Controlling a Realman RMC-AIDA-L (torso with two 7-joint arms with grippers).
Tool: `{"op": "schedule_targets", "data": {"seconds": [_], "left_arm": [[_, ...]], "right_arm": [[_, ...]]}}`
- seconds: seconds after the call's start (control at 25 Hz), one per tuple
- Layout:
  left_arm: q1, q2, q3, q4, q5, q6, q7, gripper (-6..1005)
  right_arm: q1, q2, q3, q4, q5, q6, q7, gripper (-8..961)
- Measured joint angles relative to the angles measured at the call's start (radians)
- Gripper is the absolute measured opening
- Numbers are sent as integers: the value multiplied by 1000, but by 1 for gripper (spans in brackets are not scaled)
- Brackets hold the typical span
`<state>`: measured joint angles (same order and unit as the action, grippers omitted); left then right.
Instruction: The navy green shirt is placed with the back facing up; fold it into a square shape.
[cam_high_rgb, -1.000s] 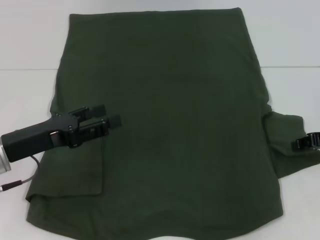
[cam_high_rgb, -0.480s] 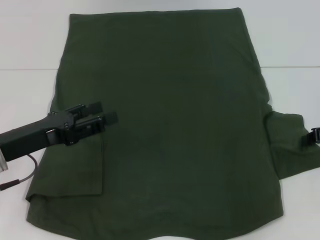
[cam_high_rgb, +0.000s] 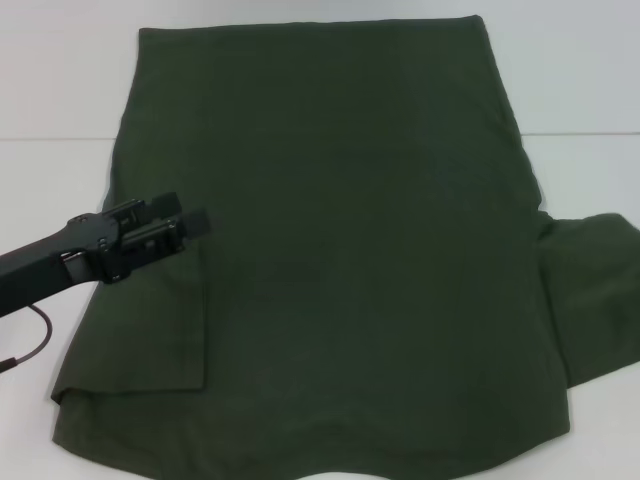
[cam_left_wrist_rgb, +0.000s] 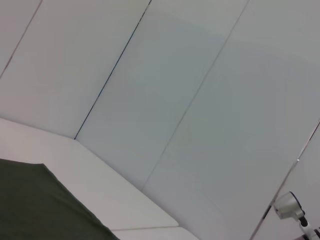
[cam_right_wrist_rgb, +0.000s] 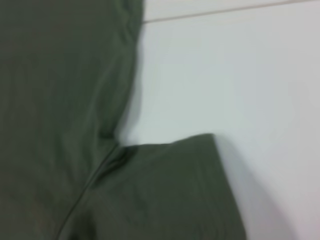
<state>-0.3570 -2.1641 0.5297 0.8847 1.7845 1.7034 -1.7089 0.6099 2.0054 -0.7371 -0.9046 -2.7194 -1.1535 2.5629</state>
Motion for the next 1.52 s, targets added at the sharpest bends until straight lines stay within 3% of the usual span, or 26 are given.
{"op": "schedule_targets", "data": {"seconds": [0.72,0.96,1.24,1.52], "left_arm": [[20,0,-39,-7,-10,16,-1,797],[22,0,-46,-7,-10,16,-2,797],[15,0,-52,-7,-10,14,-2,797],[15,0,-53,-7,-12,7,1,796]], "right_arm": [[52,-22,22,-2,1,16,42,42],[61,-39,83,-13,65,-131,16,52],[66,-40,106,-81,177,-309,1,63],[148,-20,48,-22,214,-328,1,75]]}}
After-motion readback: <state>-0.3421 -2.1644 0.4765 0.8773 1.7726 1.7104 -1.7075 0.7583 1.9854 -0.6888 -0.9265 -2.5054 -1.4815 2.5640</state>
